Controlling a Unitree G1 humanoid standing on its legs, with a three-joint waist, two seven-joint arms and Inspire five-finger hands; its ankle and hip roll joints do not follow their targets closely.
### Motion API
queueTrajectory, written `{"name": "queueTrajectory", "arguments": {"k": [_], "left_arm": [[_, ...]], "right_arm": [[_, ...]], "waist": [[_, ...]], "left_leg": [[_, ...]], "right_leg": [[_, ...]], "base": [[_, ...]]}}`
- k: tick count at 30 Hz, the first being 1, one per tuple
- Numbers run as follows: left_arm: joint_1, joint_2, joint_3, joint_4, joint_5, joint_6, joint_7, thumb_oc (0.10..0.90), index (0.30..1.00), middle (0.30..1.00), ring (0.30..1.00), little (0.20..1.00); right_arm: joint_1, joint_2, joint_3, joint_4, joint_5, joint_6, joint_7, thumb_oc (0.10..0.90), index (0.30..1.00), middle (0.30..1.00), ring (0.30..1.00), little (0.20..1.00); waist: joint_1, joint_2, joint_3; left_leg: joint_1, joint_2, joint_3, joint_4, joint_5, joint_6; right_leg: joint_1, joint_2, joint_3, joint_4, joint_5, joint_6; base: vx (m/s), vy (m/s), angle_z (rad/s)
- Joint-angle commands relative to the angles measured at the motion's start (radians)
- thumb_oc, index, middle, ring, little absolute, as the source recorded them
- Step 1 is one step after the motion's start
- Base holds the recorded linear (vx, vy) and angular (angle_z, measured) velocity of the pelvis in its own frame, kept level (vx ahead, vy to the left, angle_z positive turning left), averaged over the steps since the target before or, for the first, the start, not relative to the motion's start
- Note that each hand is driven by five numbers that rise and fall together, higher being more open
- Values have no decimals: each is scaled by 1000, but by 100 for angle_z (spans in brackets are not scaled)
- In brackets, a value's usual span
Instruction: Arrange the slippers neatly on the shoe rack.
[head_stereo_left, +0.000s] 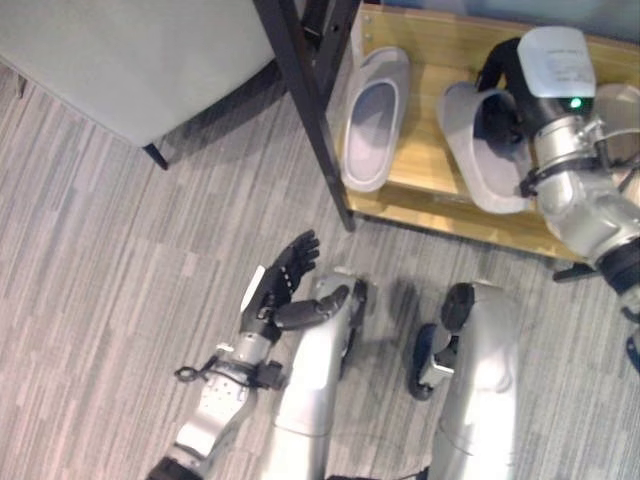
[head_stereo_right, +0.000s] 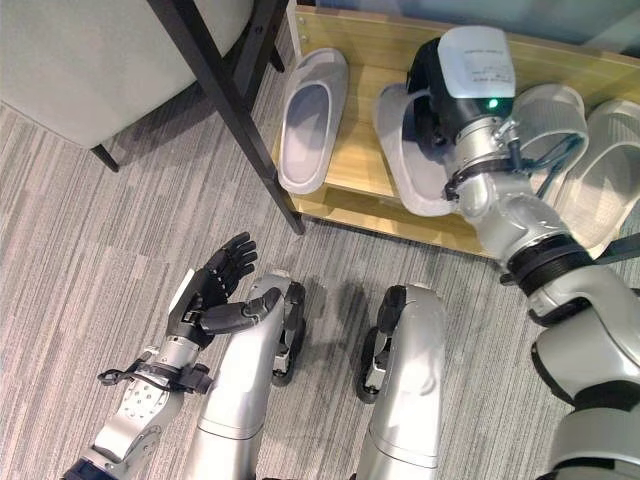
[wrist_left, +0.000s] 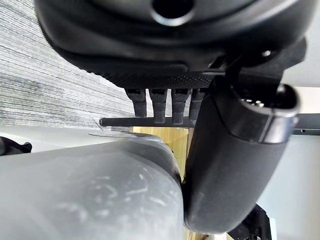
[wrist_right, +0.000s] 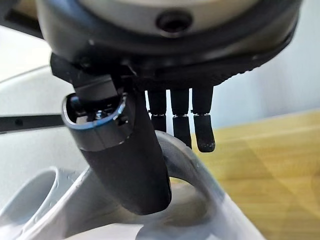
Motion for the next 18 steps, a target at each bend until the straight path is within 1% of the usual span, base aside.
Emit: {"name": "queueTrajectory", "arguments": {"k": [1,2,3,4,6,9,12,13,14,15,17,18], "left_arm": [[98,125,19,66,12,27,112,800,900,900,900,900],[90,125,8,58,9,22,111,800,900,900,900,900],[89,125,7,58,9,22,111,800,900,900,900,900],[71,126,-4,52,9,17,111,800,900,900,900,900],[62,126,-10,48,11,17,109,800,900,900,900,900],[36,135,-22,32,15,5,114,800,900,900,900,900],[27,135,-28,28,12,0,115,800,900,900,900,900],[22,138,-32,22,12,-4,118,800,900,900,900,900],[21,138,-35,22,12,-5,120,800,900,900,900,900],[19,138,-36,23,11,-5,125,800,900,900,900,900],[16,138,-38,23,12,-5,130,800,900,900,900,900],[15,137,-39,24,13,-4,136,800,900,900,900,900]], "right_arm": [[-195,2,-95,-13,-30,15,-122,400,300,300,300,300],[-202,19,-98,7,-38,26,-132,400,300,300,300,300],[-203,19,-97,8,-38,26,-132,400,300,300,300,300],[-215,35,-100,39,-46,42,-143,400,300,300,300,300],[-217,43,-104,47,-48,45,-148,400,300,300,300,300],[-237,74,-114,90,-42,52,-170,400,300,300,300,300],[-242,80,-112,104,-32,49,-172,400,300,300,300,300],[-253,92,-108,122,-24,48,-168,518,476,476,476,476],[-262,101,-105,136,-15,47,-168,700,749,749,749,749],[-269,115,-101,143,-3,44,-169,800,900,900,900,900],[-276,126,-92,155,4,41,-169,800,900,900,900,900],[-285,138,-71,163,1,42,-163,800,900,900,900,900]], "waist": [[76,-1,2],[85,5,2],[85,6,2],[94,10,2],[98,13,2],[119,25,2],[127,34,2],[134,39,2],[137,43,2],[139,46,2],[142,49,2],[142,50,2]], "left_leg": [[-3,14,-78,-13,-145,-16],[-3,7,-84,-5,-151,-17],[-3,7,-85,-6,-150,-17],[-3,-2,-94,-1,-153,-20],[-3,-4,-97,0,-152,-21],[-3,-17,-109,10,-158,-28],[-3,-21,-113,13,-157,-30],[-3,-25,-113,21,-160,-32],[-3,-28,-113,23,-162,-33],[-3,-31,-114,31,-166,-35],[-3,-33,-117,35,-167,-37],[-3,-32,-115,43,-173,-36]], "right_leg": [[36,9,84,40,-61,-57],[41,5,84,48,-63,-54],[42,5,83,46,-62,-55],[50,-1,78,50,-66,-52],[55,-8,73,49,-66,-53],[67,-23,64,64,-72,-48],[73,-30,55,66,-74,-50],[78,-36,53,79,-76,-51],[80,-38,51,82,-77,-52],[82,-39,51,91,-79,-52],[84,-39,47,95,-79,-56],[83,-37,49,108,-81,-57]], "base": [[42,16,1],[0,0,0],[42,-17,6],[31,-25,7],[29,-16,11],[25,-17,18],[10,-24,7],[1,-21,12],[9,-24,15],[7,-1,14],[14,3,8],[0,0,0]]}}
